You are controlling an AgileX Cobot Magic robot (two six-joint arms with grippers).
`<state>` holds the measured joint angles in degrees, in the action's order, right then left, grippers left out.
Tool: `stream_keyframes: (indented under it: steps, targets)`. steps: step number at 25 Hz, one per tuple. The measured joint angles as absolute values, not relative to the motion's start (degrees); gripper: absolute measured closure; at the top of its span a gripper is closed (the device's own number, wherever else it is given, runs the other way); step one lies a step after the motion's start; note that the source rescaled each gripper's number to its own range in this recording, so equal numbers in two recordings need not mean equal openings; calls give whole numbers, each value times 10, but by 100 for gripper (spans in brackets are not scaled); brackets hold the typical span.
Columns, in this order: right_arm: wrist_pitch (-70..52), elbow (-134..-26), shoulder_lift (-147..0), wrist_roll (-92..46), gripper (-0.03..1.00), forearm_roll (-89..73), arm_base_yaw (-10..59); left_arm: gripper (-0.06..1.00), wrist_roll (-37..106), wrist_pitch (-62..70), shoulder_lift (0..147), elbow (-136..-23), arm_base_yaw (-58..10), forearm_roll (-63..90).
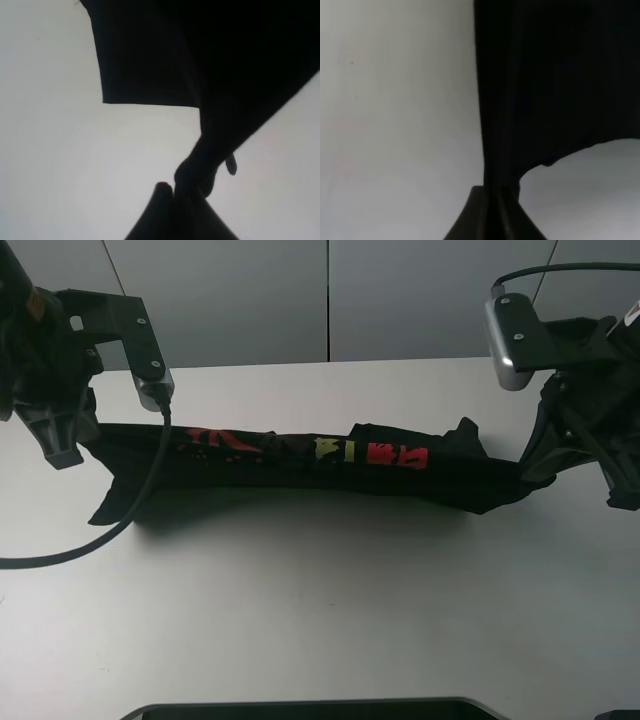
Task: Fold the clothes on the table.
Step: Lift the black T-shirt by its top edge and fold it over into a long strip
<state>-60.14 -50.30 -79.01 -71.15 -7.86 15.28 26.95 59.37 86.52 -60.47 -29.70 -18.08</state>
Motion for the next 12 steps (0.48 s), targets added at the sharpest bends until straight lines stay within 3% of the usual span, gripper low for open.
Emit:
stream_keyframes:
  steps: [12]
  targets:
    - [-468,-501,-790,-605,97,-66,153,94,162,484,865,-585,-295,-218]
